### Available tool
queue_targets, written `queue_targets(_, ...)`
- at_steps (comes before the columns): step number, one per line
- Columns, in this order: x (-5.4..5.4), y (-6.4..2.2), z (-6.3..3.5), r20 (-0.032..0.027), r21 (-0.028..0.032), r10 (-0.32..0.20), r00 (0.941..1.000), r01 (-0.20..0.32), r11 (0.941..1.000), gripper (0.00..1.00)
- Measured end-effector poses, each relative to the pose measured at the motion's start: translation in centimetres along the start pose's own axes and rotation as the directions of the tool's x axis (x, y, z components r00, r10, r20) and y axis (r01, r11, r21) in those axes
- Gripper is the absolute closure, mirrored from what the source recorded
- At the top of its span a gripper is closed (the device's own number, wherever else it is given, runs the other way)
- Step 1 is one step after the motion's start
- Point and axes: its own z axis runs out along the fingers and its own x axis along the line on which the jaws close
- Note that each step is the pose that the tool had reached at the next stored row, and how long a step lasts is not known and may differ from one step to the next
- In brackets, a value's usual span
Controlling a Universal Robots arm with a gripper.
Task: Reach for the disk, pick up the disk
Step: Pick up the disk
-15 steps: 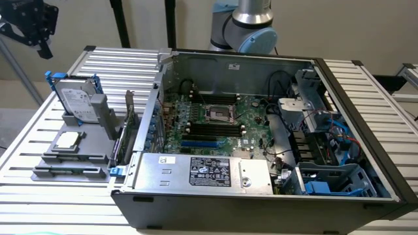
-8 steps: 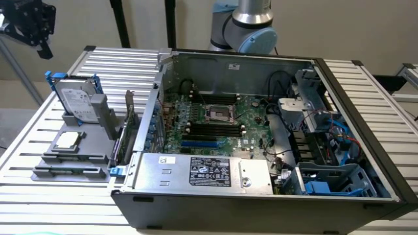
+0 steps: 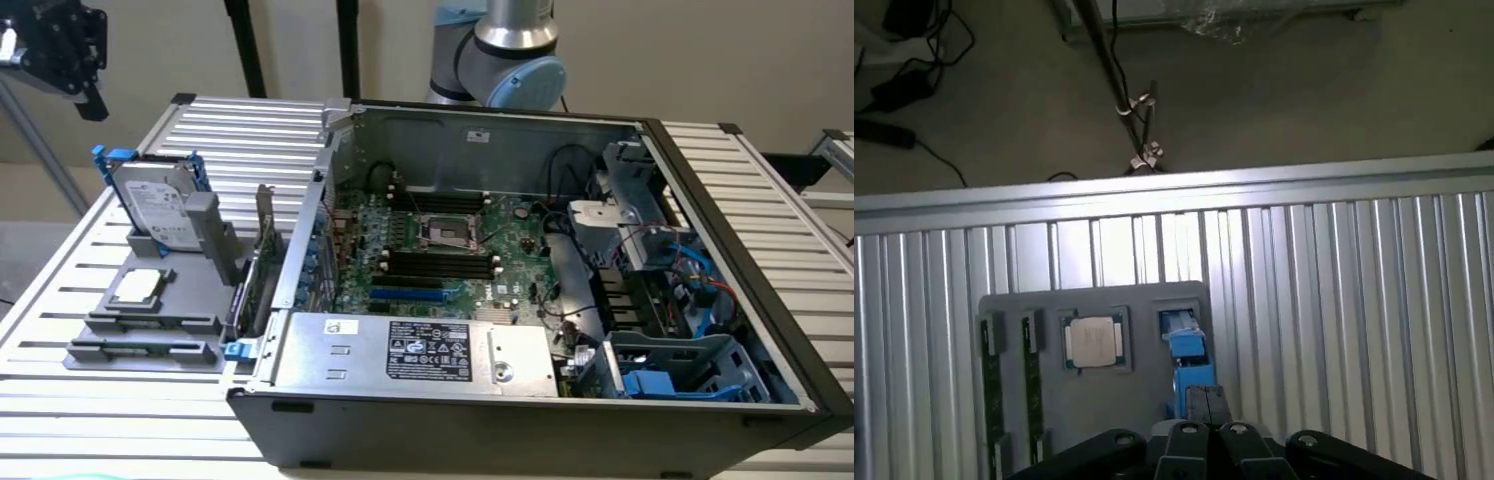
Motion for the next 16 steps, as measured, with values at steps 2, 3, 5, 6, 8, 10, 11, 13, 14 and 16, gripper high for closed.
queue_targets(2, 0.00, -0.02, 0.00, -0.0008, 0.0013, -0.030, 0.9996, 0.030, 0.9996, 0.89)
queue_targets(3, -0.01, -0.06, 0.00, -0.0011, 0.0016, -0.041, 0.9991, 0.041, 0.9991, 0.89)
queue_targets(5, -0.01, -0.38, -0.01, -0.0010, 0.0014, -0.048, 0.9988, 0.048, 0.9988, 0.89)
queue_targets(6, -0.01, -0.41, -0.01, -0.0008, 0.0014, -0.048, 0.9988, 0.048, 0.9988, 0.89)
queue_targets(8, 0.00, -0.41, -0.01, -0.0008, 0.0013, -0.048, 0.9988, 0.048, 0.9988, 0.89)
queue_targets(10, 0.00, -0.42, -0.01, -0.0008, 0.0013, -0.049, 0.9988, 0.049, 0.9988, 0.89)
queue_targets(11, 0.00, -0.42, -0.01, -0.0008, 0.0012, -0.049, 0.9988, 0.049, 0.9988, 0.88)
queue_targets(13, 0.00, -0.42, -0.01, -0.0008, 0.0013, -0.049, 0.9988, 0.049, 0.9988, 0.82)
queue_targets(14, 0.00, -0.42, -0.01, -0.0008, 0.0012, -0.049, 0.9988, 0.049, 0.9988, 0.76)
queue_targets(16, 0.00, -0.42, -0.01, -0.0008, 0.0012, -0.049, 0.9988, 0.049, 0.9988, 0.70)
